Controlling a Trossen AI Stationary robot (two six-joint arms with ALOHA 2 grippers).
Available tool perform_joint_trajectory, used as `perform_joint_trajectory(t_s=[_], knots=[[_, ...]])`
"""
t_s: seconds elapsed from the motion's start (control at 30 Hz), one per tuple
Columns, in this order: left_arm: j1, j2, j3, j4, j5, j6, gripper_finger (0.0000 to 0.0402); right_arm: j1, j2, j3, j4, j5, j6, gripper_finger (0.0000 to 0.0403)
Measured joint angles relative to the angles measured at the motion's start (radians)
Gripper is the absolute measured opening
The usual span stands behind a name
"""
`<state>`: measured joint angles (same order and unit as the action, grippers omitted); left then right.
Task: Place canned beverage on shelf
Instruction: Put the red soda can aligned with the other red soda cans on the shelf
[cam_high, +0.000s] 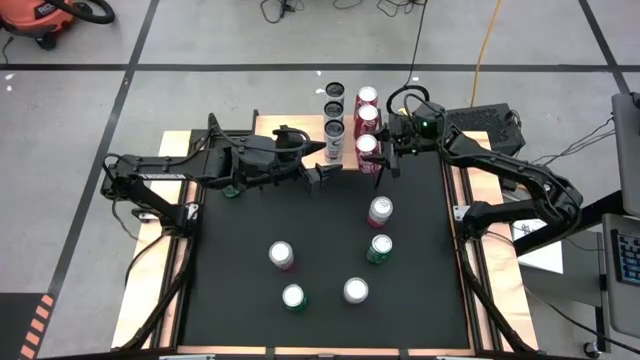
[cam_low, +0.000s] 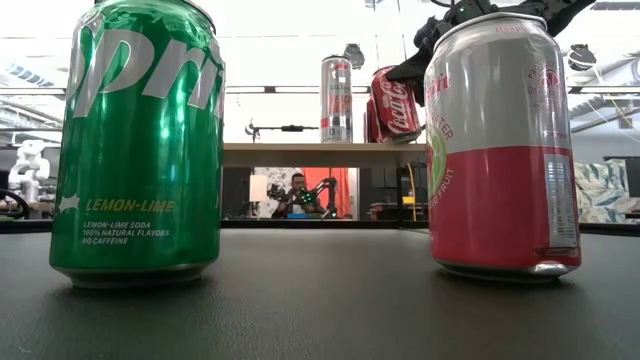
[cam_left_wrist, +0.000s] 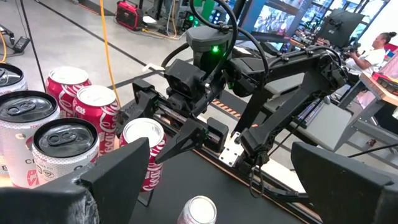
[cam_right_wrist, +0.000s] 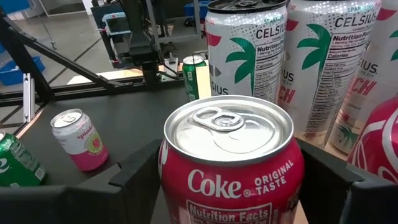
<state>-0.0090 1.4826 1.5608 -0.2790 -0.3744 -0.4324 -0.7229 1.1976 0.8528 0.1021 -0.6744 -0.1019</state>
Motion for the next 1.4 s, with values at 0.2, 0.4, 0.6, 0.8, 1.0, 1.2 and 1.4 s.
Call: perform_joint_trajectory(t_s=[0.2, 0.4, 0.6, 0.8, 1.0, 1.2, 1.4], knots=[[0.0, 0.0, 0.0, 0.0, 0.0, 0.0, 0.0393, 0.0, 0.0, 0.0, 0.02, -0.004, 0.009, 0.0274], [0.0, 0.0, 0.0, 0.008, 0.0, 0.0, 0.0393, 0.0, 0.0, 0.001, 0.056, -0.003, 0.032, 0.0274], [0.0, 0.0, 0.0, 0.014, 0.0, 0.0, 0.0393, 0.0, 0.0, 0.001, 0.041, 0.002, 0.013, 0.0274], [0.0, 0.0, 0.0, 0.019, 0.0, -0.001, 0.0393, -0.004, 0.004, 0.001, 0.043, 0.021, 0.008, 0.0274], [0.0, 0.0, 0.0, 0.027, 0.0, -0.003, 0.0393, -0.004, 0.008, 0.001, 0.037, 0.02, 0.011, 0.0274], [0.0, 0.0, 0.0, 0.028, 0.0, -0.003, 0.0393, -0.004, 0.012, 0.0, 0.037, 0.02, 0.011, 0.0274], [0.0, 0.0, 0.0, 0.03, 0.0, -0.002, 0.0393, -0.004, 0.012, 0.0, 0.021, 0.02, 0.011, 0.0292]])
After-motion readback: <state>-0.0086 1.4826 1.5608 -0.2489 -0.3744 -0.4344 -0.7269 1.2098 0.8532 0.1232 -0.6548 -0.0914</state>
